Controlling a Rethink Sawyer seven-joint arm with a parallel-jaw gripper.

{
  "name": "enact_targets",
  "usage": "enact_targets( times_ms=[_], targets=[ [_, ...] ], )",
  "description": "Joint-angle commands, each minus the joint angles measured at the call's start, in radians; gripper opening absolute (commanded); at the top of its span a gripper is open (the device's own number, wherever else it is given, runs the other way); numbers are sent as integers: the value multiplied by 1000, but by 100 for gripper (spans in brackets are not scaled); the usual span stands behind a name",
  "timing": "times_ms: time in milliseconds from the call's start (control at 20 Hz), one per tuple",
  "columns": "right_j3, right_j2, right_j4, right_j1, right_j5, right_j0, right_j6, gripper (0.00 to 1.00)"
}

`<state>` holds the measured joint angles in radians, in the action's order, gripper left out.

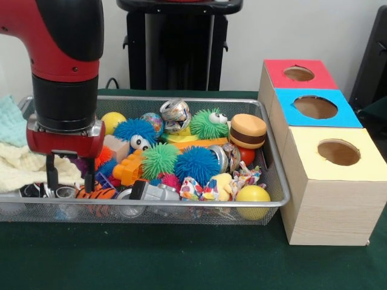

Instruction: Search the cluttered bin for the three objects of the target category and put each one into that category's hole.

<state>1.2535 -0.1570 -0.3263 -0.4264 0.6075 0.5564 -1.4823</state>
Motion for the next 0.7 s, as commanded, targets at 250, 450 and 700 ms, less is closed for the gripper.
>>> enact_targets(
  times_ms=[250, 450, 700],
  targets=[
    [38, -81, -58, 29, -7, 12, 79, 100],
    [38, -82, -69, 48, -39, 16, 70, 100],
    [27, -78, -115, 73, -84, 13, 87, 100]
  ],
)
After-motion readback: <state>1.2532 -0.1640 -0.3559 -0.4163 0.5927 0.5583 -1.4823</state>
